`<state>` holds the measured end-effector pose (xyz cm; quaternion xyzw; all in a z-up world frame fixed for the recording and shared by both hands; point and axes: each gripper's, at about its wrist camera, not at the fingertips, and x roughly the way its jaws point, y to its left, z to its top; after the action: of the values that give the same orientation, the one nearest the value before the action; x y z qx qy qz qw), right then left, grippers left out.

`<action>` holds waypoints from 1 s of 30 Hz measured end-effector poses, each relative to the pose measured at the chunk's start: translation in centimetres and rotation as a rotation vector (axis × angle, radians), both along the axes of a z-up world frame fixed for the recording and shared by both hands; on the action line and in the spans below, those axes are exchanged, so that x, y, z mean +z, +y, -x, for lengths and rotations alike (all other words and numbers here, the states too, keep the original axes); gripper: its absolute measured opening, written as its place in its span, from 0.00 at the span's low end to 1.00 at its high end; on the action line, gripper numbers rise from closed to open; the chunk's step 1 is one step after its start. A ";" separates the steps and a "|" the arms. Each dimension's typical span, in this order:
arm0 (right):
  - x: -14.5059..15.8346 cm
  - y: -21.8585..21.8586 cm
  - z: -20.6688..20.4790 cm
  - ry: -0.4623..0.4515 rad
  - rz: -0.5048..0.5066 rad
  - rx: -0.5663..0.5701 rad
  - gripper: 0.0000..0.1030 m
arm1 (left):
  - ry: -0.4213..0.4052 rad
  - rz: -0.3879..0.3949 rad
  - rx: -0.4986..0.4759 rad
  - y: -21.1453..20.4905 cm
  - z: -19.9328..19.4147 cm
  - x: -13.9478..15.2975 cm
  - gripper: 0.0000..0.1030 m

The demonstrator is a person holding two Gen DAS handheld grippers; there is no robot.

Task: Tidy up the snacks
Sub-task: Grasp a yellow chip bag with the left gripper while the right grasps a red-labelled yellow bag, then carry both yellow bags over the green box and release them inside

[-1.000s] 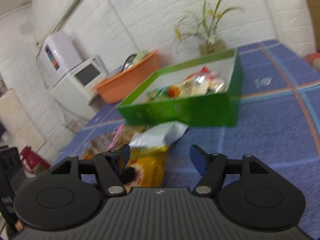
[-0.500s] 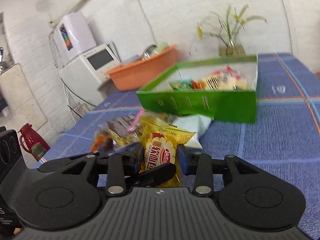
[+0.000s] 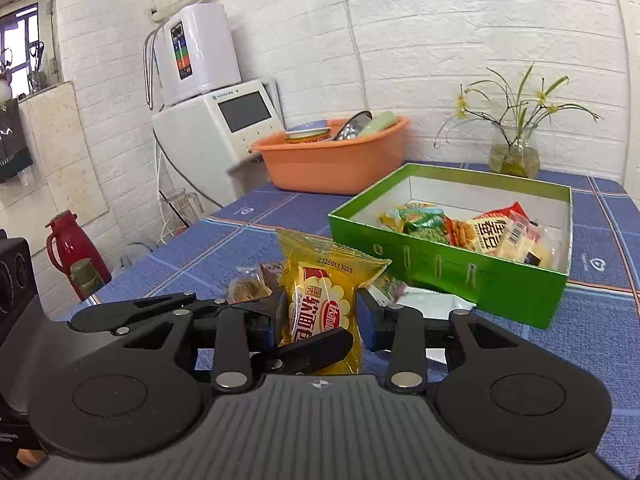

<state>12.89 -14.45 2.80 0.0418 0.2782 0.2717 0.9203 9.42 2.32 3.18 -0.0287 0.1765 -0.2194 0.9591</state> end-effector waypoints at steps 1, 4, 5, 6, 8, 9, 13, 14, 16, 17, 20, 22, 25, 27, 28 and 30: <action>0.1 0.1 0.0 -0.003 -0.002 0.000 0.64 | -0.002 -0.003 0.001 0.1 -0.1 0.1 0.48; 0.2 0.2 0.0 -0.010 0.000 -0.002 0.64 | -0.002 -0.003 -0.001 0.2 -0.2 0.1 0.48; 0.2 0.2 0.0 -0.010 0.001 -0.002 0.64 | -0.002 -0.003 -0.001 0.1 -0.3 0.1 0.48; 0.2 0.1 0.0 -0.010 0.002 -0.003 0.64 | -0.001 -0.005 -0.003 0.1 -0.3 0.1 0.48; 0.1 0.0 0.0 -0.007 0.000 -0.006 0.64 | 0.002 -0.008 -0.007 0.0 -0.3 0.0 0.48; 0.0 -0.1 0.0 -0.004 0.000 -0.009 0.64 | 0.005 -0.011 -0.010 -0.2 -0.3 -0.1 0.48; -0.2 -0.4 0.1 0.000 -0.004 -0.015 0.64 | 0.010 -0.020 -0.016 -0.6 -0.3 -0.1 0.48; -0.2 -0.5 0.0 0.001 -0.005 -0.014 0.64 | 0.011 -0.022 -0.017 -0.7 -0.3 -0.1 0.48; -0.3 -0.5 0.0 0.001 -0.006 -0.015 0.64 | 0.012 -0.025 -0.017 -0.7 -0.4 -0.1 0.48; -0.3 -0.5 0.0 0.001 -0.007 -0.014 0.64 | 0.012 -0.026 -0.017 -0.7 -0.4 -0.1 0.48; -0.3 -0.5 0.1 0.001 -0.008 -0.014 0.64 | 0.013 -0.031 -0.017 -0.8 -0.3 -0.1 0.48; -0.3 -0.6 0.1 0.002 -0.010 -0.017 0.64 | 0.013 -0.032 -0.019 -0.8 -0.4 -0.1 0.48; -0.3 -0.7 0.2 0.001 -0.013 -0.017 0.64 | 0.013 -0.035 -0.020 -0.9 -0.4 -0.1 0.48; -0.4 -0.7 0.2 0.001 -0.013 -0.019 0.64 | 0.014 -0.036 -0.022 -0.9 -0.4 -0.2 0.48; -0.4 -0.7 0.2 0.001 -0.013 -0.018 0.64 | 0.014 -0.036 -0.023 -0.9 -0.3 -0.2 0.48; -0.4 -0.7 0.3 0.001 -0.013 -0.019 0.64 | 0.014 -0.036 -0.024 -1.0 -0.3 -0.2 0.48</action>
<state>12.64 -15.15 2.41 0.0504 0.2764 0.2648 0.9225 9.76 1.36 3.00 -0.0106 0.1874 -0.2273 0.9556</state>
